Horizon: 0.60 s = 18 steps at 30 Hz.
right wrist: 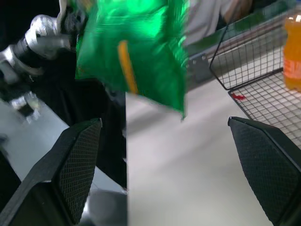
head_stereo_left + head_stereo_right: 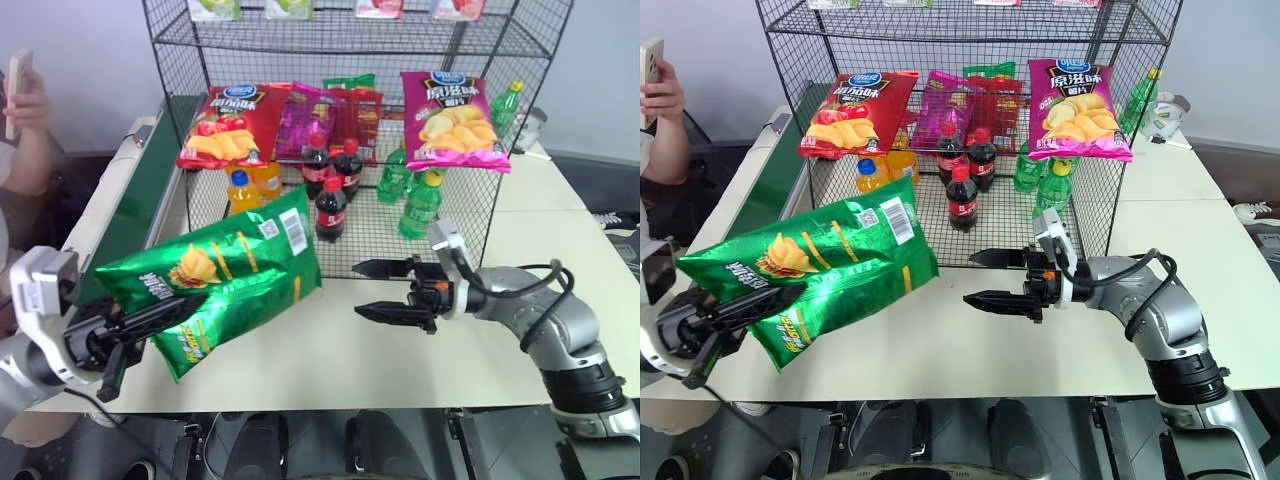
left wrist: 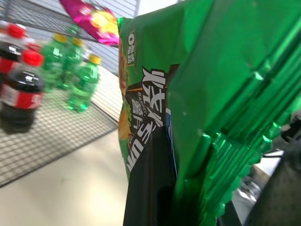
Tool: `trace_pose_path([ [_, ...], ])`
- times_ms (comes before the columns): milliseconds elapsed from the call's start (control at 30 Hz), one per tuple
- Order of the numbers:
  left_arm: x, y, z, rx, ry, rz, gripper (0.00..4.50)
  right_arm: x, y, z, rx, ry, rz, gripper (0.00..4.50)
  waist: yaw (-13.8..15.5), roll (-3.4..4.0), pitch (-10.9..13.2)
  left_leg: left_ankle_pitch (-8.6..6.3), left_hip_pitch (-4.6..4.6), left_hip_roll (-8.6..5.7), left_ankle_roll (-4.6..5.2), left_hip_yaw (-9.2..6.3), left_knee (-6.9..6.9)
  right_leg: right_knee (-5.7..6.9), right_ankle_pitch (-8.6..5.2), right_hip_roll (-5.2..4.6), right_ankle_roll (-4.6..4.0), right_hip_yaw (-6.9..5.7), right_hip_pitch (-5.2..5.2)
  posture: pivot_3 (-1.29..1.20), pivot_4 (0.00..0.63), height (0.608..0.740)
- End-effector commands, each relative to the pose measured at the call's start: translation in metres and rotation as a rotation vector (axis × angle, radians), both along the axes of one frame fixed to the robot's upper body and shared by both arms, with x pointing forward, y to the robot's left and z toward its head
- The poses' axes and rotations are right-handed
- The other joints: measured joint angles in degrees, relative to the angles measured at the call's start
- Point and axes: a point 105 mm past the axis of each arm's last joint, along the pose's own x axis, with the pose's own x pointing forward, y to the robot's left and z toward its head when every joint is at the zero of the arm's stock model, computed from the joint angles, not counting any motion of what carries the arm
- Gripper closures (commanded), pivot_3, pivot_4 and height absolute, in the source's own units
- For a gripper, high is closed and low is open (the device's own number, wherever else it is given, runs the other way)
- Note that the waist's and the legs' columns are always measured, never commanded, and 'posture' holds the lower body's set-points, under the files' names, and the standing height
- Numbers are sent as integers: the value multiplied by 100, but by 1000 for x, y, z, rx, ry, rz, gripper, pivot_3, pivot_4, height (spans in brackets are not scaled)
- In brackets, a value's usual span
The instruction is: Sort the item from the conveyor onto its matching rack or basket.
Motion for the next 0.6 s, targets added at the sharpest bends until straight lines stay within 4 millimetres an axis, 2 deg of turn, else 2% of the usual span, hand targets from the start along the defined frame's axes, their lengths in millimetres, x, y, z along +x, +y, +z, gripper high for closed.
trace_pose_path([
  [33,-7,-11,14,-71,23,-140,4420,1,5,24,89,-35,22,0,-2,1,1,0,0,0,0,0,0,0,0,0,0,1,-1,0,150,739],
  [167,-3,-16,19,-120,36,-194,4420,0,11,36,152,-5,57,0,-4,2,1,0,-2,0,0,1,-1,1,0,2,0,3,-5,0,150,739],
  [400,3,-32,22,-178,63,-301,4420,-26,16,61,263,156,282,0,15,3,1,0,-23,-3,0,1,1,-1,0,-1,2,3,-23,0,150,739],
  [500,5,-32,21,-177,72,-305,4420,-30,15,64,272,188,316,0,7,3,1,0,-25,-2,1,0,1,0,0,1,2,2,-27,0,150,739],
  [600,10,-34,18,-178,63,-292,4420,-35,19,58,236,202,339,0,3,3,1,0,-27,-2,1,1,1,0,0,2,2,3,-30,0,150,739],
])
